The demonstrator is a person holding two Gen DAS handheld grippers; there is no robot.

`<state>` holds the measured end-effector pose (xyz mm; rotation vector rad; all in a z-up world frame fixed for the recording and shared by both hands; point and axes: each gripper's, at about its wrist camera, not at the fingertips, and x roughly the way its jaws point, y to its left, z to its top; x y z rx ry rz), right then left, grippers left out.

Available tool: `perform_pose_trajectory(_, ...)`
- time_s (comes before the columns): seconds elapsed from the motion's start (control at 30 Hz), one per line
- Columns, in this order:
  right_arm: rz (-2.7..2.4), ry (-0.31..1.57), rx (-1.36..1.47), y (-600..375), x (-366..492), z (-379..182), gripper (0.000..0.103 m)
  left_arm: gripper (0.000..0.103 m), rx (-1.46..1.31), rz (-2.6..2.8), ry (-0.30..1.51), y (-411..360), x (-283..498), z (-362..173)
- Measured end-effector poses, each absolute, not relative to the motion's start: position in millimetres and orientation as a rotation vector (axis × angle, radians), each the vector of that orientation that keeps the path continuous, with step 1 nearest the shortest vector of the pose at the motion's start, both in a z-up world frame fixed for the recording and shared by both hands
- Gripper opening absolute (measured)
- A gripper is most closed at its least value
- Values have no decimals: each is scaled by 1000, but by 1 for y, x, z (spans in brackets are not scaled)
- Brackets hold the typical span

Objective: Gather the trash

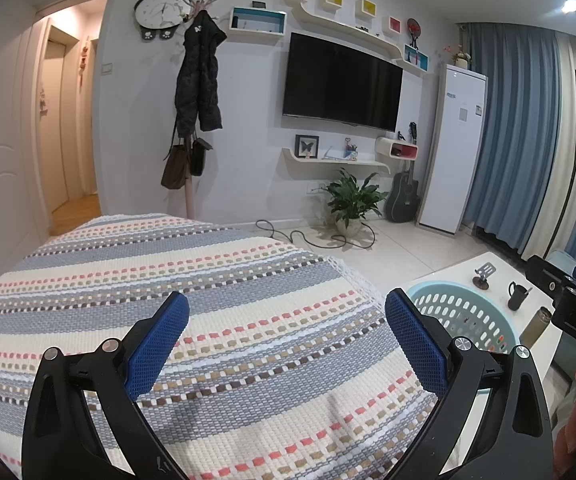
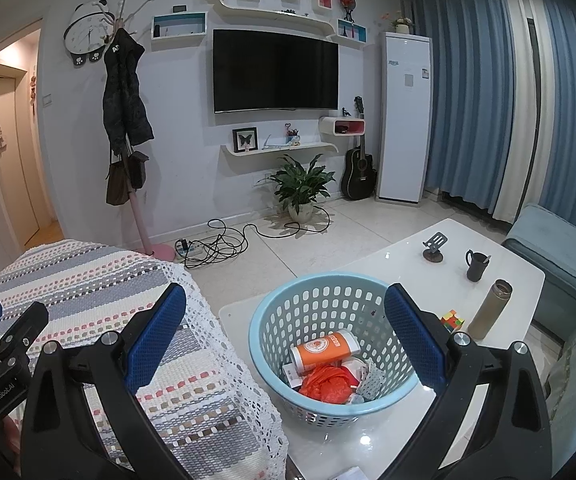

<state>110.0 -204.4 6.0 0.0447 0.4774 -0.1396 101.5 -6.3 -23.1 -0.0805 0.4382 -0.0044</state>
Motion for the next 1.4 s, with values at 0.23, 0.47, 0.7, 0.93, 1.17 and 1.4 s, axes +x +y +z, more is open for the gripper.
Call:
perform_pose_trajectory(0.23, -138, 484, 47, -205, 110, 4, 95, 95, -81, -6, 441, -7, 102, -24)
perform_pose_trajectory(0.47, -136, 488, 48, -204, 111, 2, 95, 95, -85, -7, 441, -6, 102, -24)
perform_pose_trajectory(0.7, -132, 492, 49, -205, 112, 2, 95, 95, -93, -6, 442, -8, 99, -27)
perform_pose_trajectory(0.93, -129, 497, 45, -204, 112, 0, 95, 95, -93, -4, 442, -8, 99, -26)
perform_pose_trajectory(1.17, -127, 502, 45, -204, 113, -2, 95, 95, -77, 4, 437, -12, 97, -25)
perform_pose_trajectory(1.4, -127, 505, 44, -206, 114, -2, 95, 95, -64, 20, 428, -18, 95, -21)
